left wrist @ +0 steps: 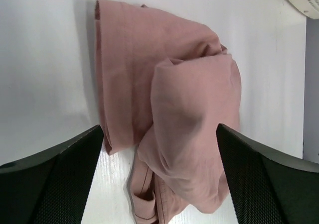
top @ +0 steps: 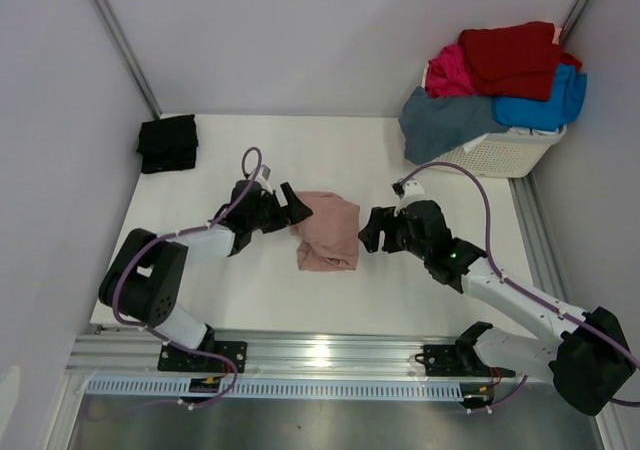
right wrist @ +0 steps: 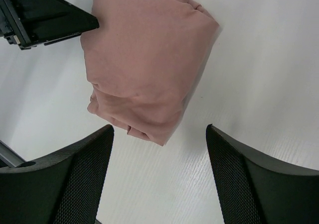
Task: Fold and stack the t-shirts
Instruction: Smooth out wrinkles on the folded tshirt, then put the neatly folded tshirt into the corner of the board with the left arm
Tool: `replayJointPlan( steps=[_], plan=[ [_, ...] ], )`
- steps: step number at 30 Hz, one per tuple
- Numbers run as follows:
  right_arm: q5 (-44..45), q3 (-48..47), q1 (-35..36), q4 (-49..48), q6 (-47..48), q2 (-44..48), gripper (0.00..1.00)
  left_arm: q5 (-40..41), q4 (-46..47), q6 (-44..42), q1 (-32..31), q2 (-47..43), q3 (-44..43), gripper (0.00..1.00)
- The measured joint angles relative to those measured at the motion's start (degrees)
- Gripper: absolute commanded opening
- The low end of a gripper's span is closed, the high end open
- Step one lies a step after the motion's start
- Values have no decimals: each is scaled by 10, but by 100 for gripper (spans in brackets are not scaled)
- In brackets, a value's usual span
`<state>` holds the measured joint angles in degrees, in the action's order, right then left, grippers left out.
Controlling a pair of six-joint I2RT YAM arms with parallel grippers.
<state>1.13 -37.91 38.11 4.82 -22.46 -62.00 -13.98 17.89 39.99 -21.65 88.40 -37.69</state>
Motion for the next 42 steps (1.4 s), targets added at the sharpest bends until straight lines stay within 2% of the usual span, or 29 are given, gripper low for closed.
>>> replayJointPlan(
  steps=[3,10,16,23,31,42],
  plan=[
    [3,0,0,4,0,6,79,-3,-22,-2,10,20,-20,99],
    [8,6,0,5,0,9,79,-40,-116,-27,14,131,-148,99],
    [11,6,0,4,0,8,79,-82,-157,-42,11,166,-198,99],
    [15,6,0,4,0,7,82,-89,-201,-59,-13,165,-211,99],
    [40,6,0,7,-5,-27,84,-79,-250,-61,-110,125,-179,99],
    [99,7,0,19,-37,-113,86,-78,-229,-49,-168,97,-136,100]
  ],
)
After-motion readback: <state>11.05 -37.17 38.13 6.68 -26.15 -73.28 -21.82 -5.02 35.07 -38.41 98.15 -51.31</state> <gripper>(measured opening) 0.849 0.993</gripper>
